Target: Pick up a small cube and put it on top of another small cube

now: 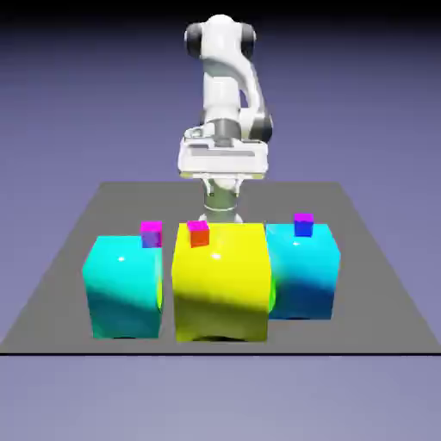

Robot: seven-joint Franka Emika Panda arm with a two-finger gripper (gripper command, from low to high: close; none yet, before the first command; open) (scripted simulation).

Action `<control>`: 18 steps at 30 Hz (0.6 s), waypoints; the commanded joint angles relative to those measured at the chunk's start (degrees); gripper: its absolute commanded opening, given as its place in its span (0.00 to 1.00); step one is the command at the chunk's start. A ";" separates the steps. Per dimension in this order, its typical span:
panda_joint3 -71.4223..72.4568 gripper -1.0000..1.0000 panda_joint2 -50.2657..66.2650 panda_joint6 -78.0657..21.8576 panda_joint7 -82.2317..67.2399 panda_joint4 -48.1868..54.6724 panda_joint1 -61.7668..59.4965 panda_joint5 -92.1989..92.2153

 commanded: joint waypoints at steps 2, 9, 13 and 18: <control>-3.31 0.50 4.16 -1.50 -1.00 2.24 -3.45 1.69; -14.87 0.50 18.69 -6.73 -4.60 10.03 -15.68 7.63; -21.10 0.50 27.00 -11.83 -3.59 13.24 -20.96 10.90; -28.23 0.50 36.99 -20.04 0.69 15.86 -25.63 14.71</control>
